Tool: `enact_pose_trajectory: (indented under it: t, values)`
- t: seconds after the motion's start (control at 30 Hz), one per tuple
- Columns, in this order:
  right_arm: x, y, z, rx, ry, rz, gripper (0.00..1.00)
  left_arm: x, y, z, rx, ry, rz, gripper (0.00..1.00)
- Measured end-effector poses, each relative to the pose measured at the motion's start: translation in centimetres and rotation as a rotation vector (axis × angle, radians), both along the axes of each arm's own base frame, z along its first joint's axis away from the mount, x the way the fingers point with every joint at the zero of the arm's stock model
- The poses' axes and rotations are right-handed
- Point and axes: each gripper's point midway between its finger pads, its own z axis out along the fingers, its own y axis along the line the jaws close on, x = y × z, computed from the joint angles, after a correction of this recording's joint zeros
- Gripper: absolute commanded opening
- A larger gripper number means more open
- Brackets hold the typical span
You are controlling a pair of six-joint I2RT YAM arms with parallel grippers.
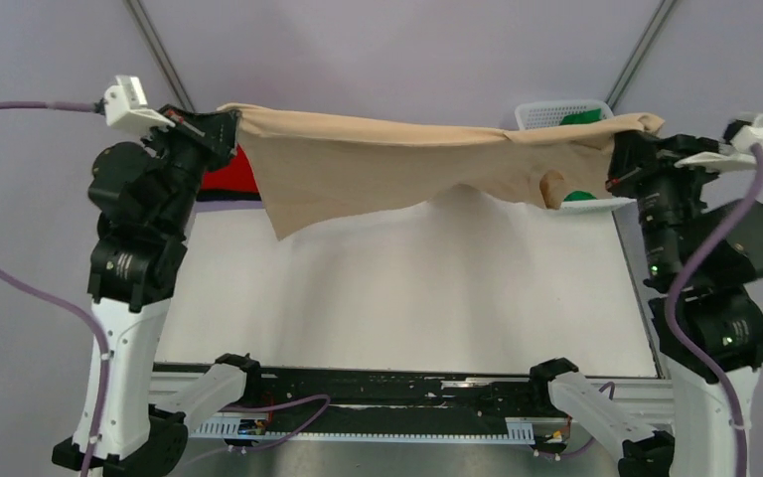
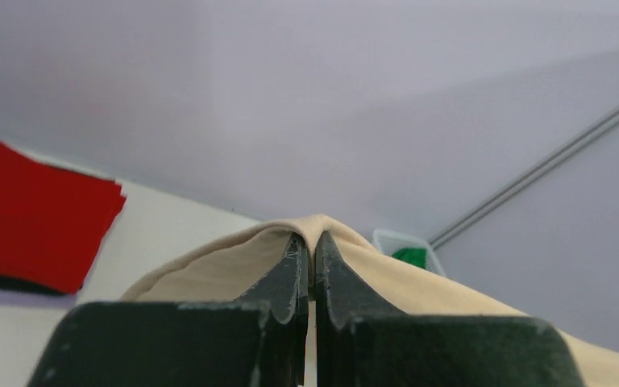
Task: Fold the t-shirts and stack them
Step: Flatten out the tshirt
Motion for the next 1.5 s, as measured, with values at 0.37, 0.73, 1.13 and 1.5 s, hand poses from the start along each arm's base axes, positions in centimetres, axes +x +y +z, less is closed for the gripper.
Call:
enact_pose_trajectory:
  t: [0.37,0.73,1.13,1.5]
  values:
    - [-10.6,0.1,11.9,-0.13,-0.368,0.143,0.0,-12.6,2.2,13.1,0.004,-0.411,-0.039,0.0]
    - [-8.0,-0.2,10.3,-0.219,-0.314,0.084,0.03,-9.5,1.9,11.3,0.037,-0.343,-0.018,0.0]
    - [16.0,2.0,-20.9,-0.358,0.46,-0.013,0.24,11.5,3.0,-21.3,0.25,0.501,0.281,0.47]
    - [24.1,3.6,-38.0,-0.155,0.906,0.036,1.0,19.0,2.9,-36.2,0.225,0.882,0.235,1.0]
